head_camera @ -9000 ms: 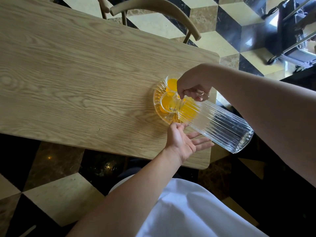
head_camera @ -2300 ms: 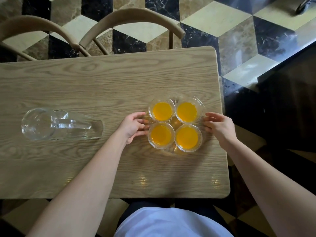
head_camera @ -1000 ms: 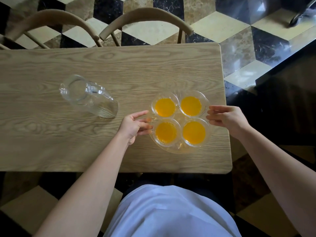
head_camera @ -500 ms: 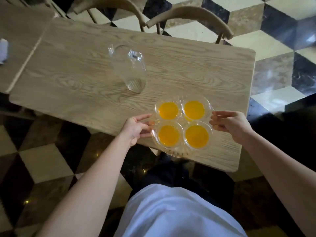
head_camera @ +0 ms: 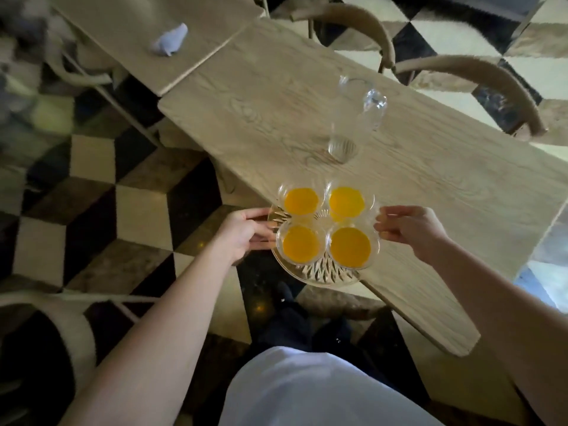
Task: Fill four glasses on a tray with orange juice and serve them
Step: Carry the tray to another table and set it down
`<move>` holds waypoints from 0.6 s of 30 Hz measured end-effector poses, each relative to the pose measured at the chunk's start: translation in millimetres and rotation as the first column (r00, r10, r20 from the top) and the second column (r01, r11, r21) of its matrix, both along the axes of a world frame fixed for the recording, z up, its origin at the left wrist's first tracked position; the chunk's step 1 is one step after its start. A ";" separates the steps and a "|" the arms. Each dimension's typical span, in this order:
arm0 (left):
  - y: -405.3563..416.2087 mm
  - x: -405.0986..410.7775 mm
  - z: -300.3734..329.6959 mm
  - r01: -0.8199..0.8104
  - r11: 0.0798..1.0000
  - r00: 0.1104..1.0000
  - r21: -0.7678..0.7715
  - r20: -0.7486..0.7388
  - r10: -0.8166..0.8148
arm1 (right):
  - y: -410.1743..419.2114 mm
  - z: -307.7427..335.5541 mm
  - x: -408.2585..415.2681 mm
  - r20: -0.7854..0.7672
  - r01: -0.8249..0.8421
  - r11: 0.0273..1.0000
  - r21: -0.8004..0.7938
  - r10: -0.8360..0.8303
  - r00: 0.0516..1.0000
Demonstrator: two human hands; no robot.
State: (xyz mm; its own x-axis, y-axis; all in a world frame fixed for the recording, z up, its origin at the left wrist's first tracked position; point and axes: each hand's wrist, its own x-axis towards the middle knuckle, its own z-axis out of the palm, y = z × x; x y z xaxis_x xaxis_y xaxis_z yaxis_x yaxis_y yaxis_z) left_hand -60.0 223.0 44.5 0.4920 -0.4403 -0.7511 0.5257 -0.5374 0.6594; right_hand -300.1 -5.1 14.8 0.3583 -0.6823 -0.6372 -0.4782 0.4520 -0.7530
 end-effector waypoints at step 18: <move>167.6 169.8 32.0 -0.316 0.948 0.947 -0.045 0.051 0.318 | 83.7 31.6 265.4 0.030 -0.378 0.925 -0.035 0.379 0.925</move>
